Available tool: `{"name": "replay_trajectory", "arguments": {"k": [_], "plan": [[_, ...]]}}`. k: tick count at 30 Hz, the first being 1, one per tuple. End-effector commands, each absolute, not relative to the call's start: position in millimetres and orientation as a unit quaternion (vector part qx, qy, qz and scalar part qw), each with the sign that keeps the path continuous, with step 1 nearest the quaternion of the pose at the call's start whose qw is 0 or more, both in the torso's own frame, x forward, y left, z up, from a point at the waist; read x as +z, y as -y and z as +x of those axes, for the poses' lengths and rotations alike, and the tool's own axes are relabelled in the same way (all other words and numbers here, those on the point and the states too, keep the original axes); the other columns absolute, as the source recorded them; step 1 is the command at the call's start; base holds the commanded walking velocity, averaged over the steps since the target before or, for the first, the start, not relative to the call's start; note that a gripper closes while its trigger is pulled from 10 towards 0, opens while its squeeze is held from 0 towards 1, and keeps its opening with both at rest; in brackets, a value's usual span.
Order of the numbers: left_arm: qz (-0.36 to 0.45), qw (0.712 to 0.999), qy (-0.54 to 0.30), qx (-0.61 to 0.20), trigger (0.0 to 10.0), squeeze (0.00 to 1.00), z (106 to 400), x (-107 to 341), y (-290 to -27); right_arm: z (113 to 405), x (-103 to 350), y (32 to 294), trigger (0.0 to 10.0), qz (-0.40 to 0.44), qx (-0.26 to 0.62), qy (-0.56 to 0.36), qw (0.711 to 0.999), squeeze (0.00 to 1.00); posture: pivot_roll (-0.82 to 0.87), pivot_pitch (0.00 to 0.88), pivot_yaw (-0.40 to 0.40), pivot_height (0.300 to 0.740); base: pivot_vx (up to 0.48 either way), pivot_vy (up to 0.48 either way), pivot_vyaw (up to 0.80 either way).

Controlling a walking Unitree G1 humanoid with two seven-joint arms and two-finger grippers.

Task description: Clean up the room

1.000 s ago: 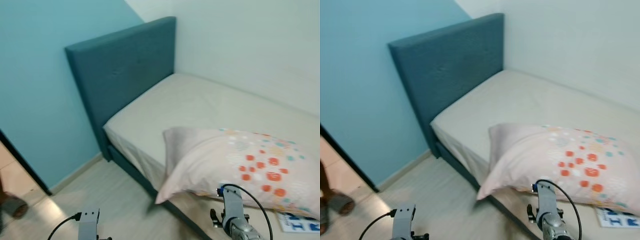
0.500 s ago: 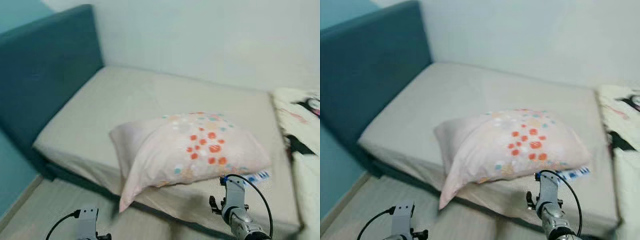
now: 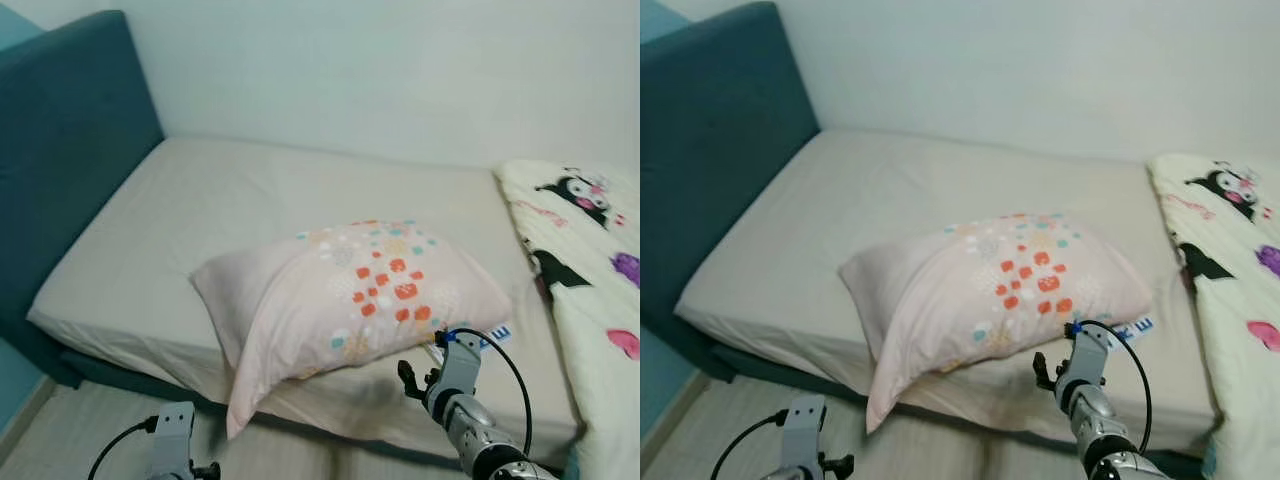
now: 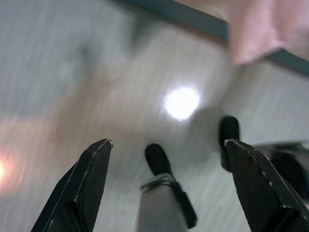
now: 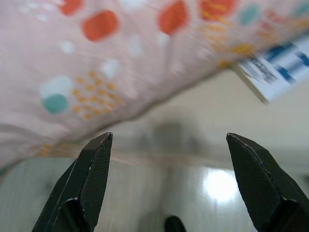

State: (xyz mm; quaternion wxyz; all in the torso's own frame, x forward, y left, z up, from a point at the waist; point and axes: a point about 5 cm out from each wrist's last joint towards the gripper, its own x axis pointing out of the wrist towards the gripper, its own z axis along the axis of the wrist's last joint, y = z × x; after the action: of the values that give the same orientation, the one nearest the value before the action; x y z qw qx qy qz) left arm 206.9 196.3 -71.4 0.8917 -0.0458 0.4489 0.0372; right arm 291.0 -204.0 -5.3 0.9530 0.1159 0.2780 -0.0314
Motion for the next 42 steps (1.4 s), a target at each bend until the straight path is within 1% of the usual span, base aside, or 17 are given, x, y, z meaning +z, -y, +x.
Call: {"name": "replay_trajectory", "arguments": {"k": [1,6,8,17,21,26,28,29,35,38,42], "plan": [[-0.044,0.886,-0.459,0.051,10.0,0.00,200,-75,-198,289,-7,203,10.0,0.116,-0.028,-0.278,0.953,0.00,-0.06,0.031,0.015,0.740,0.000,0.000,0.00],[-0.050,0.885,-0.459,0.060,10.0,0.00,199,-76,-198,287,-9,202,10.0,0.112,-0.020,-0.282,0.953,0.00,-0.06,0.026,0.015,0.740,0.000,0.000,0.00],[-0.053,0.886,-0.458,0.049,10.0,0.00,200,-75,-197,286,-10,201,10.0,0.112,-0.018,-0.284,0.952,0.00,-0.06,0.022,0.016,0.740,0.000,0.000,0.00],[-0.049,0.888,-0.454,0.057,10.0,0.00,199,-76,-197,278,-17,201,10.0,0.121,-0.011,-0.292,0.949,0.00,-0.08,0.010,0.019,0.740,0.419,0.000,0.00],[-0.047,0.887,-0.455,0.054,10.0,0.00,198,-77,-196,271,-23,206,10.0,0.100,-0.038,-0.316,0.943,0.00,-0.08,0.008,0.019,0.740,0.480,0.000,0.00],[-0.049,0.887,-0.456,0.057,10.0,0.00,196,-77,-196,261,-30,217,10.0,0.122,-0.079,-0.328,0.933,0.00,-0.08,0.007,0.019,0.740,0.423,0.000,0.00],[-0.049,0.887,-0.456,0.057,10.0,0.00,196,-77,-196,261,-30,217,10.0,0.122,-0.079,-0.328,0.933,0.00,-0.08,0.007,0.019,0.740,0.337,0.000,0.00],[-0.051,0.886,-0.457,0.059,10.0,0.00,195,-78,-196,257,-32,220,10.0,0.137,-0.086,-0.332,0.929,0.00,-0.09,0.008,0.018,0.740,0.000,0.000,-0.70],[-0.047,0.885,-0.460,0.052,10.0,0.00,194,-78,-196,253,-33,227,10.0,0.150,-0.107,-0.326,0.927,0.00,-0.09,0.006,0.020,0.740,0.000,0.000,-0.70],[-0.042,0.885,-0.462,0.048,10.0,0.00,194,-78,-196,251,-34,231,10.0,0.152,-0.120,-0.327,0.925,0.00,-0.09,0.004,0.022,0.740,0.000,0.000,0.00],[-0.042,0.881,-0.468,0.054,10.0,0.00,193,-79,-197,240,-40,241,10.0,0.152,-0.155,-0.345,0.913,0.00,-0.10,0.015,0.024,0.740,0.000,0.000,0.00]]}}
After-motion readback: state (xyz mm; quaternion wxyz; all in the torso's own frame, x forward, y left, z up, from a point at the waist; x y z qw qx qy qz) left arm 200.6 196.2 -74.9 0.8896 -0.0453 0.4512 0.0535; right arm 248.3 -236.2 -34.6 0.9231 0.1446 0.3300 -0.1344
